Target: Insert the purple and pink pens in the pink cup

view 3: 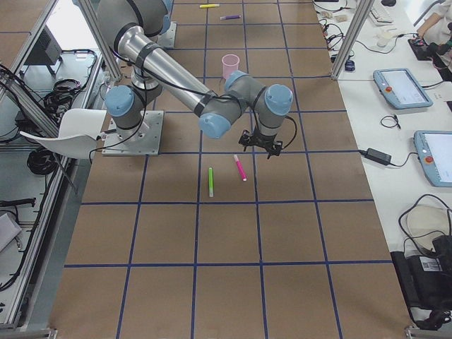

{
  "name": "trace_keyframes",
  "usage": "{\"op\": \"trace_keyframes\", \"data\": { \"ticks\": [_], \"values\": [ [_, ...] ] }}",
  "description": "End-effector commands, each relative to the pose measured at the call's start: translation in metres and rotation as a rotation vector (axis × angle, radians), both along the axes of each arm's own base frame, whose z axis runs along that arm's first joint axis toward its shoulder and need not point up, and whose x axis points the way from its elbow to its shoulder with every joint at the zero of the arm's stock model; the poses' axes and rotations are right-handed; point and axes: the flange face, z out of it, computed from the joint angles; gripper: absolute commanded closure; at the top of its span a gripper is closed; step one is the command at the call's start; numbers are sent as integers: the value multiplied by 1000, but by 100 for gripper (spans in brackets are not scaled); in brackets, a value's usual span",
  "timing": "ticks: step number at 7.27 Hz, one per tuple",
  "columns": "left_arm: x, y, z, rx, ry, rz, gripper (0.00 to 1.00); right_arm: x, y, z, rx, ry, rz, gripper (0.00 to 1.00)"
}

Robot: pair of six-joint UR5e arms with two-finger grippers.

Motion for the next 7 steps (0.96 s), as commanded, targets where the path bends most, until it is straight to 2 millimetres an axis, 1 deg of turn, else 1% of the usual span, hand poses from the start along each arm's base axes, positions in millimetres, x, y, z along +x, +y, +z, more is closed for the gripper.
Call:
{"op": "trace_keyframes", "data": {
  "ticks": [1,2,3,4,5,6,7],
  "values": [
    [17,-13,-58,58,-41,13,0,-5,-16,-37,-69,-61,285,3],
    [22,-18,-77,77,-34,17,0,-3,-15,-46,-87,-97,358,3],
    [25,-23,-95,79,-31,17,0,-13,-6,-56,-103,-136,392,4],
    [28,-28,-114,87,-30,16,0,-14,1,-73,-129,-167,433,4],
    [29,-29,-129,109,-16,20,0,-10,8,-90,-132,-177,487,6],
    [29,-30,-139,125,-10,16,0,-14,24,-107,-130,-198,517,8],
    [30,-28,-142,132,-6,11,0,-21,36,-118,-146,-191,544,9]
  ]
}}
